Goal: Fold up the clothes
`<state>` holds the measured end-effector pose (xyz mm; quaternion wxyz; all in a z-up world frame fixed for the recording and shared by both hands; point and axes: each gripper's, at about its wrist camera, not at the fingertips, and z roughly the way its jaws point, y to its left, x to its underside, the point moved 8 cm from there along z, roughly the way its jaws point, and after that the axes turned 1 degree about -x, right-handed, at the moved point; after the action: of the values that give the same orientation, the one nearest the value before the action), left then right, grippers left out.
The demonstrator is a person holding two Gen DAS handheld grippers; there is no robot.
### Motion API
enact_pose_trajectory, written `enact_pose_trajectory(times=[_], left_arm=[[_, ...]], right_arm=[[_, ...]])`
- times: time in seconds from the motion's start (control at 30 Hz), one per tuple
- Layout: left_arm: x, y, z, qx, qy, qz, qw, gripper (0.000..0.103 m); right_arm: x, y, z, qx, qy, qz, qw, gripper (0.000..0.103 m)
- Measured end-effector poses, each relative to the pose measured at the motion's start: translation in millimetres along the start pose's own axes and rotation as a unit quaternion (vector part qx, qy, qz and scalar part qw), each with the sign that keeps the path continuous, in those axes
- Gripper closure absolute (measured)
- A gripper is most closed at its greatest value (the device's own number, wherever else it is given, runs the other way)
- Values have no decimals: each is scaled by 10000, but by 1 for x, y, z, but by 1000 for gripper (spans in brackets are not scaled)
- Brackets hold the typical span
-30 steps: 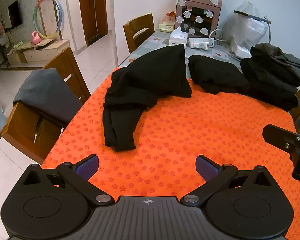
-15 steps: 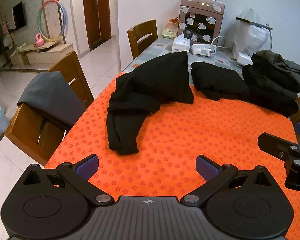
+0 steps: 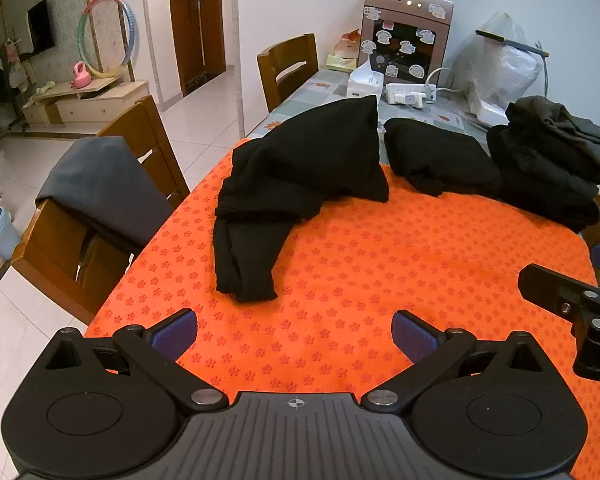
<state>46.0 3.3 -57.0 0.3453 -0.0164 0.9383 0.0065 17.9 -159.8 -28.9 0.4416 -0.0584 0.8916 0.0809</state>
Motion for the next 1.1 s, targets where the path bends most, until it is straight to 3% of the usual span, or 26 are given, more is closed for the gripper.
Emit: enact_pose_trajectory(times=[1.1], left_arm=[[0, -10, 16, -74, 264, -166, 9995, 0]], right_arm=[[-3, -16, 20, -162, 193, -15, 9997, 0]])
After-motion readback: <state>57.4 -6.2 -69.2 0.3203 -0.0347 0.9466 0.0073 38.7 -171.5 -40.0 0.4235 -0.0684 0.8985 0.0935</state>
